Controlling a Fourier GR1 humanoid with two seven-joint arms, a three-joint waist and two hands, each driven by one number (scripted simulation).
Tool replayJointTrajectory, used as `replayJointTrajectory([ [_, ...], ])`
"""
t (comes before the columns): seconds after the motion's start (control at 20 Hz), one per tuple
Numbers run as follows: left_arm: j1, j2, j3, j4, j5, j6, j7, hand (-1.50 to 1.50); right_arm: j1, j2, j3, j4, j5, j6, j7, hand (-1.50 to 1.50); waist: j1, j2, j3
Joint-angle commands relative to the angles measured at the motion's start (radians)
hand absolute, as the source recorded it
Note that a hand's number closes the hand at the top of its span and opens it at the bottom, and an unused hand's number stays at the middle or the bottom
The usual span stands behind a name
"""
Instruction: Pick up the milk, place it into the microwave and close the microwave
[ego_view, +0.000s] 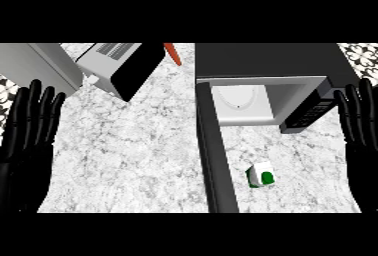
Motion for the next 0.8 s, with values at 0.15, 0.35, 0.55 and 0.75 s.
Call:
replayJointTrajectory([
  [0.15, 0.055, 0.001, -0.007, -0.066, -0.041, 0.018, 0.017, -1.5, 0.118, 0.098, 0.187, -0.066, 0.281, -0.239, 0.052, -1.5, 0.024, 0.027, -0.009],
  [0.35, 0.078, -0.048, -0.063, 0.005, -0.003, 0.123, 0.087, -1.5, 0.112, 0.1, 0.421, 0.033, 0.156, -0.421, 0.018, -1.5, 0.035, 0.031, -0.007],
  [0.55, 0.224, -0.049, -0.09, -0.082, 0.009, 0.077, 0.035, -1.5, 0.174, 0.101, 0.639, 0.047, 0.215, -0.577, -0.022, -1.5, 0.03, 0.028, -0.008],
  [0.75, 0.372, -0.049, -0.195, -0.121, -0.023, 0.127, -0.051, -1.5, 0.151, 0.102, 0.716, 0.09, 0.265, -0.663, -0.002, -1.5, 0.029, 0.029, -0.008],
])
